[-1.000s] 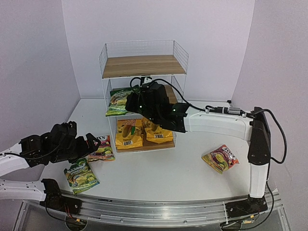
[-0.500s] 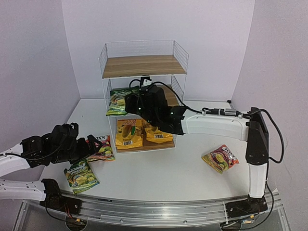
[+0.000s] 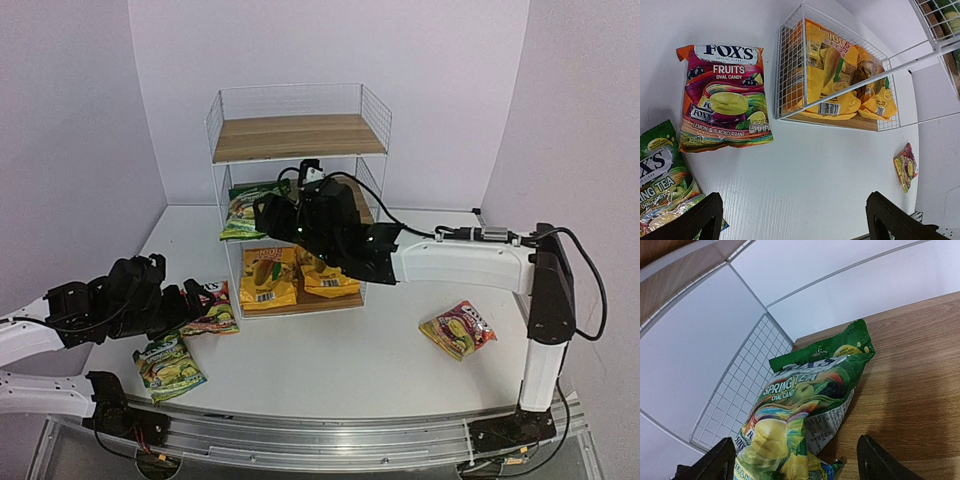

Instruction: Place and organize the candy bags onto the shelf

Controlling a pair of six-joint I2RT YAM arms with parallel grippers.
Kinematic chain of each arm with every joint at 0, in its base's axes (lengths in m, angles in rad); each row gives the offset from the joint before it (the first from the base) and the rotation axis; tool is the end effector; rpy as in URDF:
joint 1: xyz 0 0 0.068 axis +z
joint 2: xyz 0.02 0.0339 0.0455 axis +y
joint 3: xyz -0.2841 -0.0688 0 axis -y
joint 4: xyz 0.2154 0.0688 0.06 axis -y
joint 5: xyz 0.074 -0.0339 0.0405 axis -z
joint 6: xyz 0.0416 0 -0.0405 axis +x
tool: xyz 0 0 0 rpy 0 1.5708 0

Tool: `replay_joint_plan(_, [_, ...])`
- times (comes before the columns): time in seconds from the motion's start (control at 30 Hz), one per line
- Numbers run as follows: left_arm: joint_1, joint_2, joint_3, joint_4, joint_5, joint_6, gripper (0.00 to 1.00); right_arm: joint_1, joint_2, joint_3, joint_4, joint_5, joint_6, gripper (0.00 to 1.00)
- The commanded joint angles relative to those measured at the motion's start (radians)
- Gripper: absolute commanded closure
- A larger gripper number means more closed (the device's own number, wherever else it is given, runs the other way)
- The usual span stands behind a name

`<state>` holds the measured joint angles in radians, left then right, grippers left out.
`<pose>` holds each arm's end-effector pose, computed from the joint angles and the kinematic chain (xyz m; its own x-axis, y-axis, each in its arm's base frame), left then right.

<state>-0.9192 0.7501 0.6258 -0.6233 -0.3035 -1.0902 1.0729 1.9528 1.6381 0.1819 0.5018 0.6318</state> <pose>0.0807 -0.0853 0.2627 -0.7456 -0.4178 -0.5192 -0.0763 0.8275 -0.5563 0.2367 0.3935 0.3529 -0.3715 0.4008 -0.8375 -0.4005 0.7446 0.5340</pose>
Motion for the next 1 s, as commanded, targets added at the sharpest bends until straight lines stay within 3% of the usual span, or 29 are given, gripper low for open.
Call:
replay_joint_plan(0.0, [0.005,0.006,0.002,0.036,0.009,0.024,0.01,0.006,-0.094,-0.026,-0.038,-0.047,0.006,0.19])
replay_joint_plan(0.3, [0.005,0.001,-0.009,0.048,0.009,0.017,0.00,0.026,-0.155,-0.108,-0.086,-0.187,0.045,0.26])
replay_joint_plan(0.5, [0.005,0.009,-0.009,0.059,0.018,0.018,0.00,0.034,-0.122,-0.086,-0.093,-0.176,0.048,0.42])
replay_joint_plan(0.97, [0.004,-0.036,-0.024,0.046,0.017,0.009,0.00,0.034,-0.012,0.094,-0.091,-0.202,0.020,0.42])
